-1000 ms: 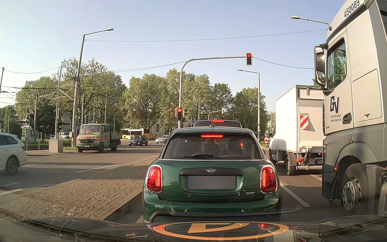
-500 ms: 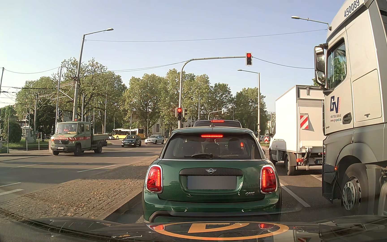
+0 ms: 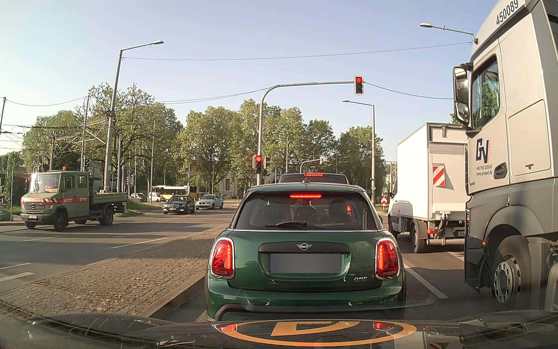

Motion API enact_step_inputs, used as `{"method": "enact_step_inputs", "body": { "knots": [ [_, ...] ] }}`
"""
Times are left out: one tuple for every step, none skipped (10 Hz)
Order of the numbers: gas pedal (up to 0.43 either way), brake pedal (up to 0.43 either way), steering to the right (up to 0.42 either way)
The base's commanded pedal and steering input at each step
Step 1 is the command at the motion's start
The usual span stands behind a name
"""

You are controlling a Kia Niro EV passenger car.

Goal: Follow the waypoints while adhering to traffic rules and regulations

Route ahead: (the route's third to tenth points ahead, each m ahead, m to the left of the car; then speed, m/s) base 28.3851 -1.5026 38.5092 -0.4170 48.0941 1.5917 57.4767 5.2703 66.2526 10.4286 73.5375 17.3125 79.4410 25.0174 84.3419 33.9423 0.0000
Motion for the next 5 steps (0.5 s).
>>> {"method": "enact_step_inputs", "body": {
  "knots": [
    [0.0, 0.262, 0.074],
    [0.0, 0.262, 0.074],
    [0.0, 0.268, 0.074],
    [0.0, 0.268, 0.074],
    [0.0, 0.268, 0.074]
  ]
}}
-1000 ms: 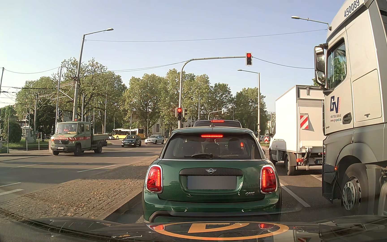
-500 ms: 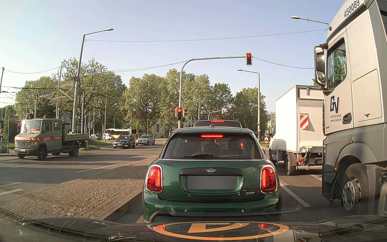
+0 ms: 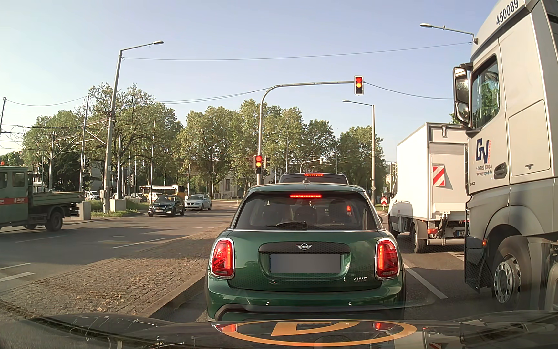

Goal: Follow the waypoints while adhering to traffic rules and regulations

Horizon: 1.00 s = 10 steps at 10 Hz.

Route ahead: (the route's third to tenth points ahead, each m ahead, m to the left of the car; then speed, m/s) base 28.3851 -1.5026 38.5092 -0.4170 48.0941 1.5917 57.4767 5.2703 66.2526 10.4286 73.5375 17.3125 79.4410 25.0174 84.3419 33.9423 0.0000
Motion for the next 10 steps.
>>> {"method": "enact_step_inputs", "body": {
  "knots": [
    [0.0, 0.268, 0.074],
    [0.0, 0.268, 0.074],
    [0.0, 0.268, 0.074],
    [0.0, 0.268, 0.074],
    [0.0, 0.262, 0.074],
    [0.0, 0.268, 0.074],
    [0.0, 0.268, 0.074],
    [0.0, 0.268, 0.074],
    [0.0, 0.268, 0.074],
    [0.0, 0.268, 0.074]
  ]
}}
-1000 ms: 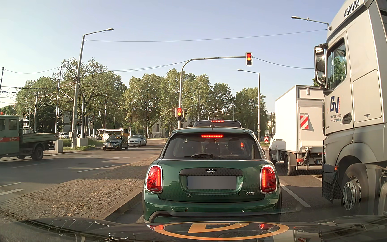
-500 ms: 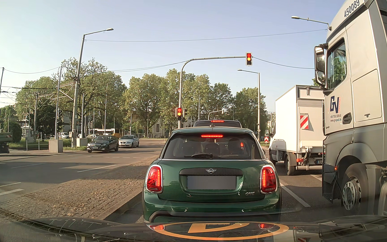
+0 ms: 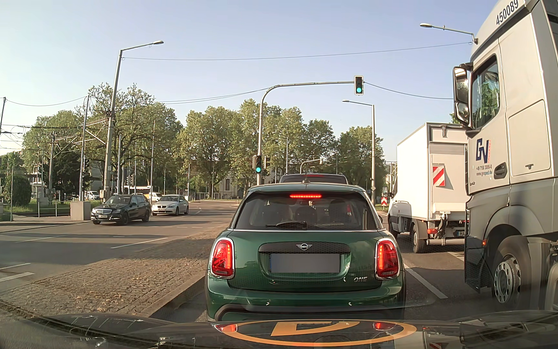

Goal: Follow the waypoints while adhering to traffic rules and regulations

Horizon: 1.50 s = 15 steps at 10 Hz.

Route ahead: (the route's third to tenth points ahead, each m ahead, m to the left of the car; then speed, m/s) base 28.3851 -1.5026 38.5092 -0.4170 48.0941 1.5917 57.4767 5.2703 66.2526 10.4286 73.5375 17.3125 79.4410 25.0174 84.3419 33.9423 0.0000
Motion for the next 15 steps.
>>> {"method": "enact_step_inputs", "body": {
  "knots": [
    [0.0, 0.268, 0.074],
    [0.0, 0.268, 0.074],
    [0.0, 0.268, 0.074],
    [0.0, 0.268, 0.074],
    [0.0, 0.268, 0.074],
    [0.0, 0.268, 0.074],
    [0.0, 0.268, 0.074],
    [0.0, 0.268, 0.074],
    [0.0, 0.22, 0.074],
    [0.0, 0.244, 0.074],
    [0.0, 0.244, 0.074],
    [0.0, 0.201, 0.074],
    [0.0, 0.0, 0.074],
    [0.0, 0.0, 0.074],
    [0.0, 0.0, 0.074]
  ]
}}
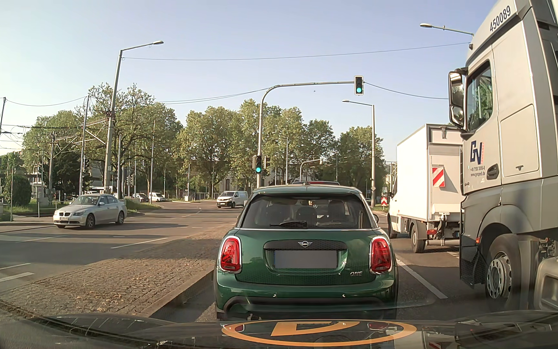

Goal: Follow the waypoints while adhering to traffic rules and regulations

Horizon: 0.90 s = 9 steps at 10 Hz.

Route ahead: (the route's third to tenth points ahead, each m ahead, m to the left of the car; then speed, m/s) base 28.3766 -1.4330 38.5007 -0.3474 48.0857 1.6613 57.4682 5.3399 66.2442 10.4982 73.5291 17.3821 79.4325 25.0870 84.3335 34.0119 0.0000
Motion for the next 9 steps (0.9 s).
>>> {"method": "enact_step_inputs", "body": {
  "knots": [
    [0.008, 0.0, 0.074],
    [0.059, 0.0, 0.074],
    [0.079, 0.0, 0.074],
    [0.11, 0.0, 0.074],
    [0.24, 0.0, 0.074],
    [0.331, 0.0, 0.072],
    [0.35, 0.0, 0.072],
    [0.35, 0.0, 0.069],
    [0.35, 0.0, 0.063]
  ]
}}
